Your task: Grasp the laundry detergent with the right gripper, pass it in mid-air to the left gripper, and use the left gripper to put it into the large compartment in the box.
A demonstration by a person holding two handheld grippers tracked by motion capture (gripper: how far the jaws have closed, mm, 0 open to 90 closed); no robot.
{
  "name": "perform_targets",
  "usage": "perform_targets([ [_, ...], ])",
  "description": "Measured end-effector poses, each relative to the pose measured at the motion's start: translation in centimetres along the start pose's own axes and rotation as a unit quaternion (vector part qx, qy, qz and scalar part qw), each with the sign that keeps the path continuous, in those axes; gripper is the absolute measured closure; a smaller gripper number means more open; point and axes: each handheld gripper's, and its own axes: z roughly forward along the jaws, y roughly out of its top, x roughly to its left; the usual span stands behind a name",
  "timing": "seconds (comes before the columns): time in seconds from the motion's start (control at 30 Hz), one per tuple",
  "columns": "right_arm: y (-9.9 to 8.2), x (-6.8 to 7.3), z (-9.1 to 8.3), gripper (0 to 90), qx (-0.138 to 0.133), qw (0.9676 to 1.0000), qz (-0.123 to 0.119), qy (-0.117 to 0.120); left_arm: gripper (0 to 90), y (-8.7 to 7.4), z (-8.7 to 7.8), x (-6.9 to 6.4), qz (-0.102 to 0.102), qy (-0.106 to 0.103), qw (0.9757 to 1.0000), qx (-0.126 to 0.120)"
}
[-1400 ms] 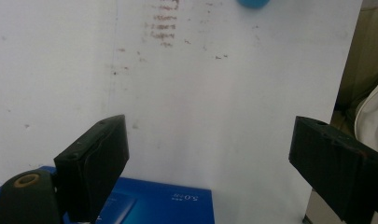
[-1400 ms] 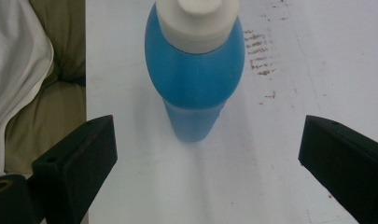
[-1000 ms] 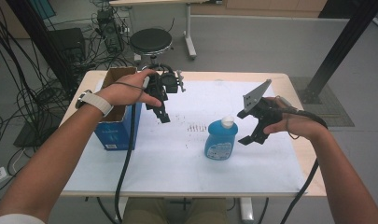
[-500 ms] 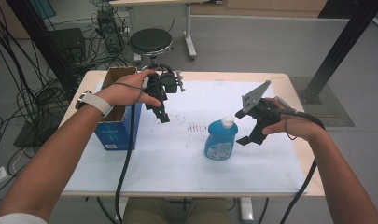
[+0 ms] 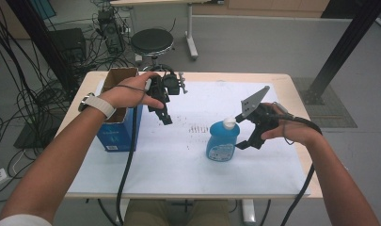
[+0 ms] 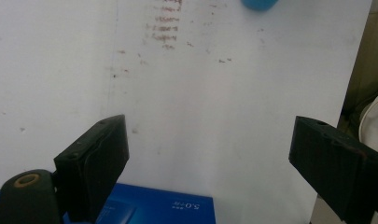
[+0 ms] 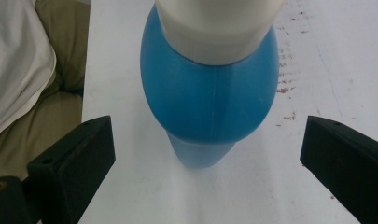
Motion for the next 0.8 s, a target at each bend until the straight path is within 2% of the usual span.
perform_targets([
  [0.3,-0.3,0.0,0.9,3.2,-0.013,0.9999,-0.003,0.002,12.4,0.0,0.3,0.0,0.0,-0.001,1.0,0.001],
  [0.5,-0.7,0.0,1.1,3.2,-0.035,0.9994,0.0,-0.002,12.4,0.0,0.3,0.0,-0.002,0.0,1.0,0.001],
  [0.8,-1.2,0.0,1.4,3.2,-0.052,0.9987,0.001,0.0,12.4,0.0,0.4,0.0,-0.005,0.0,1.0,-0.001],
])
